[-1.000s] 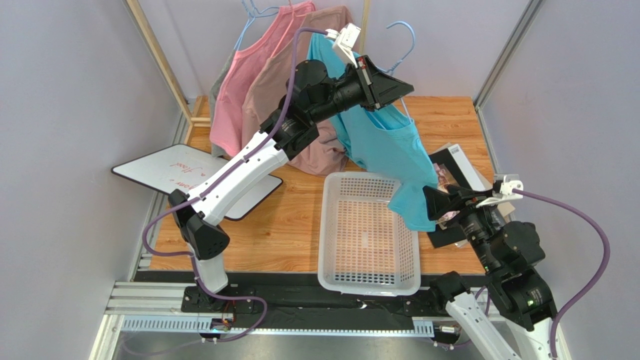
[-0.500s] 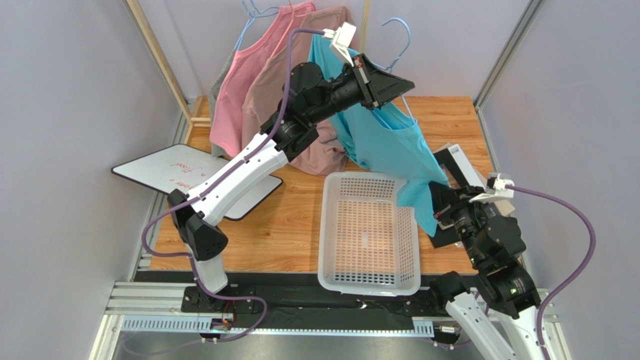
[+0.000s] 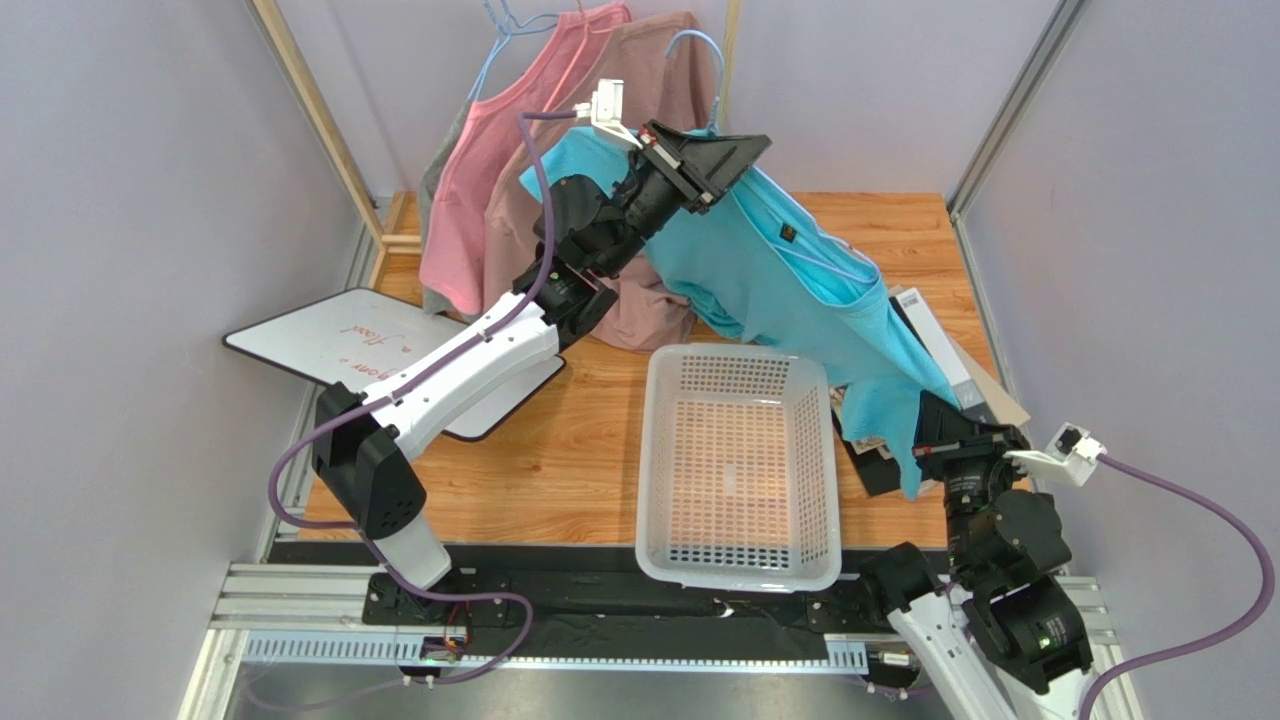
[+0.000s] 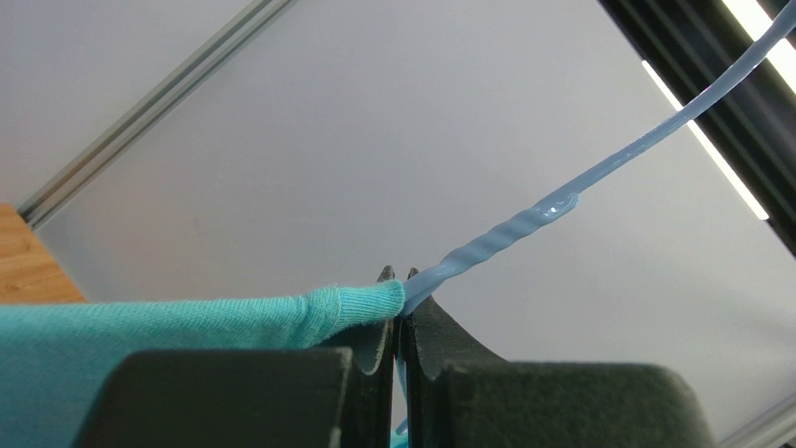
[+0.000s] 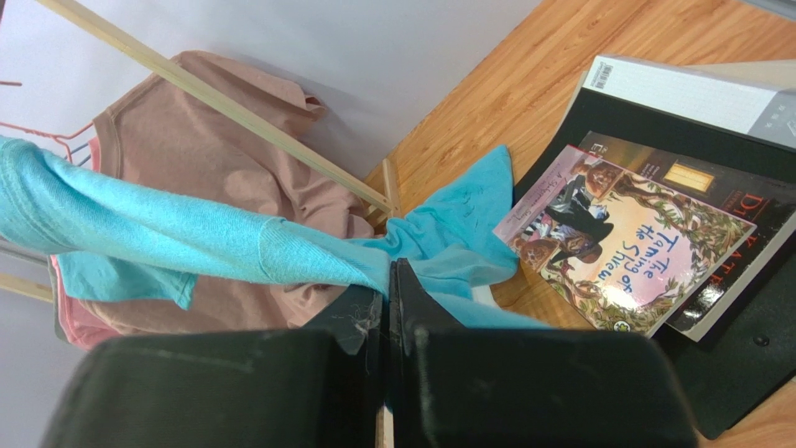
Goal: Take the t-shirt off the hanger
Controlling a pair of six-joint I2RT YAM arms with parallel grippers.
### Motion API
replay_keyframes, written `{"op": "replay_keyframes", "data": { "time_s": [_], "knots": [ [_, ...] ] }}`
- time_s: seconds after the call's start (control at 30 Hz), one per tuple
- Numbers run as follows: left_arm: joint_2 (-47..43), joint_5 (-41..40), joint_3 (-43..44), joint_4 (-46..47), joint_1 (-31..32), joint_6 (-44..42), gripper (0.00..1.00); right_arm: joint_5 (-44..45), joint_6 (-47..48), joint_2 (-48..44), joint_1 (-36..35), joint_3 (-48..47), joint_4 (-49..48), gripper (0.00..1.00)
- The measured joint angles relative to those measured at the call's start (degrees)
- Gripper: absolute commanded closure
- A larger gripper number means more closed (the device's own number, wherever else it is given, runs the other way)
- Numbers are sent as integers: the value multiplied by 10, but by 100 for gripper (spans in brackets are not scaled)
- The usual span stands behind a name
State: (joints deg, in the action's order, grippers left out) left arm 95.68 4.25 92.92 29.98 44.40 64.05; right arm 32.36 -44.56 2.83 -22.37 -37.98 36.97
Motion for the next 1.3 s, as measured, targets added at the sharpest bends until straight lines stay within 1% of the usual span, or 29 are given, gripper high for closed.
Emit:
{"op": "replay_keyframes", "data": {
  "time_s": [0.2,0.27,0.33,0.4,0.53,0.63,0.73,0.9,1.0,1.1,1.17,1.3],
  "knots": [
    [0,5,0,28,-17,49,100,7,-16,3,-1,2,5,100],
    [0,13,0,29,-22,60,100,-4,-3,7,-1,9,-10,100],
    [3,31,7,28,-26,71,100,-31,28,31,0,10,-34,100],
    [10,49,20,37,-29,88,100,-69,63,81,0,3,-64,100],
    [27,104,28,99,-36,151,100,-143,132,216,0,-49,-101,100],
    [39,141,27,132,-35,188,100,-193,162,306,0,-104,-122,100],
    [42,180,27,140,-33,212,100,-229,183,373,0,-135,-148,100],
    [42,244,27,141,-31,222,100,-236,215,476,0,-186,-159,100],
    [40,272,27,120,-31,220,100,-232,229,541,0,-225,-167,100],
    [39,294,27,109,-31,224,100,-237,231,584,9,-255,-166,100],
    [39,308,24,125,-31,247,100,-248,229,612,21,-279,-167,100],
    [39,314,7,198,-28,318,100,-266,229,643,35,-301,-176,100]
  ]
}}
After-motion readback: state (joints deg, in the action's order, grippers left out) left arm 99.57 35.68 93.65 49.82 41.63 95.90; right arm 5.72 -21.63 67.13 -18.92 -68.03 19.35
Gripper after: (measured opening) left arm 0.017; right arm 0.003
